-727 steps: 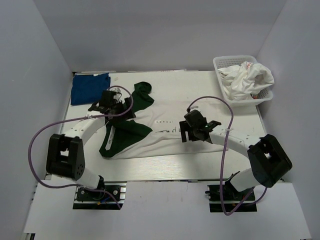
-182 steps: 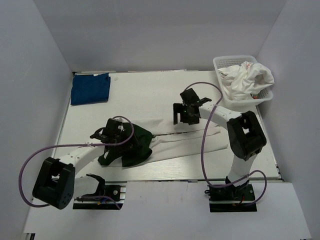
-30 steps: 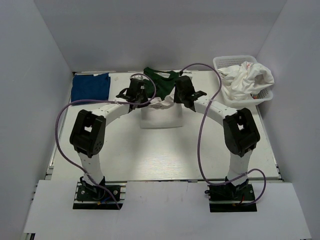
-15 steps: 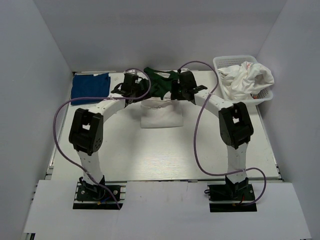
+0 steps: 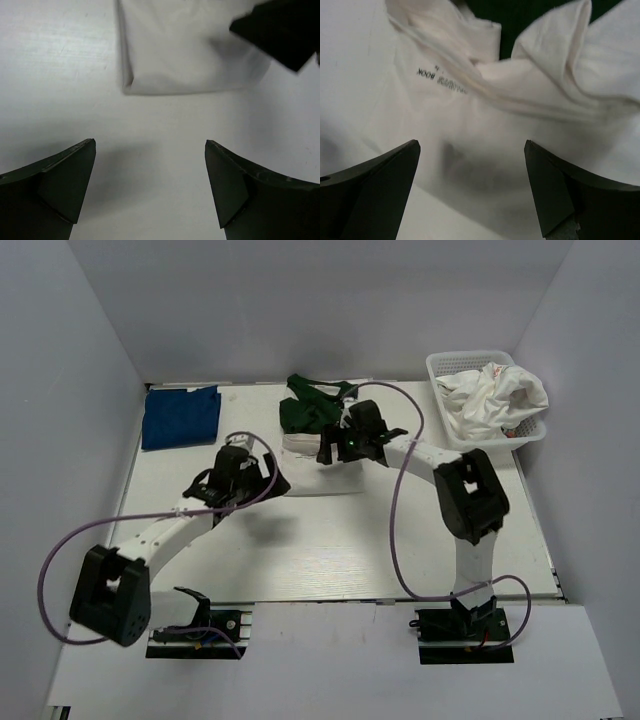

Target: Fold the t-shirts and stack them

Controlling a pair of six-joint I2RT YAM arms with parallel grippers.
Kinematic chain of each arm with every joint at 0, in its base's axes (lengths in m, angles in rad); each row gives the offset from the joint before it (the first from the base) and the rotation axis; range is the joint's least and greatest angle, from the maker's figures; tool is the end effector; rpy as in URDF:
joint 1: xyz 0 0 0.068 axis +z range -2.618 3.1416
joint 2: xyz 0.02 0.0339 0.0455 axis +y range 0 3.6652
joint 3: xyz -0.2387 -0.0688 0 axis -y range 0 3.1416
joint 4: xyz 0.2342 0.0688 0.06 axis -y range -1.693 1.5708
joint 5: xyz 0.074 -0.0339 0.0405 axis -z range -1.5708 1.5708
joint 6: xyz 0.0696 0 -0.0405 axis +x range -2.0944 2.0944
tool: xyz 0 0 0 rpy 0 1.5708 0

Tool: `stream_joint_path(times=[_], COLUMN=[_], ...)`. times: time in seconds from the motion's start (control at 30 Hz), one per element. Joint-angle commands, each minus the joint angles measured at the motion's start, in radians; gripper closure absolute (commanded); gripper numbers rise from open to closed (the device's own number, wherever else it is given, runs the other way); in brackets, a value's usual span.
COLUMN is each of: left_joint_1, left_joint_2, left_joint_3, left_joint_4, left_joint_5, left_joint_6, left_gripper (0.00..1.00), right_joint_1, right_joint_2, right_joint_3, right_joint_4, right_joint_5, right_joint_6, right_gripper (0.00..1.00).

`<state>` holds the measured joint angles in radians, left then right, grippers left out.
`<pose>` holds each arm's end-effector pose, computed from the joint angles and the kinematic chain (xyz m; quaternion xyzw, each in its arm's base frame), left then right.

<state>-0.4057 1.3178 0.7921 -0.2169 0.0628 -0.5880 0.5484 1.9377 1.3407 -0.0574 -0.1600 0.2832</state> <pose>0.2727 -0.1219 0.1820 -0.0707 0.9124 -0.2170 0.3398 0.3751 0.2421 0.1674 -0.1532 0.8815 0.2437 0.3744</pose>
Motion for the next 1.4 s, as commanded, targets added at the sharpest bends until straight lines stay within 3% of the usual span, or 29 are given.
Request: stream_joint_path(times=[0.0,0.1,0.13,0.23,0.37,0.43,0.57,0.63,0.77,0.83,0.97,1.17,1.23,1.37], left_joint_1=[0.001,0.001,0.001,0.001,0.001,0.001,0.001,0.010,0.021,0.012,0.002,0.022,0.013,0.004], left_joint_2=[-0.142,-0.235,-0.267,-0.290,-0.253,-0.214,-0.071,-0.013,0.127,0.207,0.336,0.445,0.458,0.494], left_joint_3=[-0.115,-0.180,-0.189,-0.202,-0.160,-0.120,-0.030,0.008,0.070,0.119,0.199,0.217,0.217,0.236], left_joint_4=[0.016,0.007,0.007,-0.012,-0.026,-0.003,-0.002,0.023,0.073,0.073,0.073,0.073,0.073,0.073], left_joint_5=[0.020,0.020,0.020,-0.011,-0.032,-0.020,0.002,0.014,0.049,0.049,0.049,0.049,0.040,0.040], left_joint_6=[-0.044,-0.085,-0.085,-0.075,-0.049,-0.024,0.005,0.016,0.025,0.034,0.045,0.034,0.034,0.025], left_gripper=[0.00,0.00,0.00,0.00,0.00,0.00,0.00,0.00,0.00,0.00,0.10,0.23,0.30,0.37], right_joint_1=[-0.007,-0.013,-0.016,-0.024,-0.041,-0.050,-0.062,-0.065,-0.085,-0.103,-0.130,-0.153,-0.159,-0.162], right_joint_2=[0.108,0.249,0.295,0.392,0.405,0.344,0.213,0.150,-0.003,-0.054,-0.117,-0.045,-0.033,-0.033], right_joint_3=[0.141,0.293,0.433,0.643,0.730,0.692,0.466,0.422,0.154,0.067,-0.085,-0.080,-0.086,-0.144], right_joint_4=[0.008,-0.001,-0.024,-0.070,-0.085,-0.082,-0.033,-0.091,-0.134,-0.133,-0.093,-0.119,-0.122,-0.069], right_joint_5=[-0.052,0.014,0.077,0.147,0.215,0.211,0.188,0.230,0.306,0.263,0.122,0.011,-0.010,-0.009], right_joint_6=[-0.021,-0.022,-0.018,-0.007,0.037,0.047,0.036,0.045,0.134,0.174,0.206,0.197,0.208,0.229], right_gripper=[0.10,0.10,0.10,0.10,0.10,0.10,0.10,0.10,0.10,0.10,0.10,0.11,0.18,0.21])
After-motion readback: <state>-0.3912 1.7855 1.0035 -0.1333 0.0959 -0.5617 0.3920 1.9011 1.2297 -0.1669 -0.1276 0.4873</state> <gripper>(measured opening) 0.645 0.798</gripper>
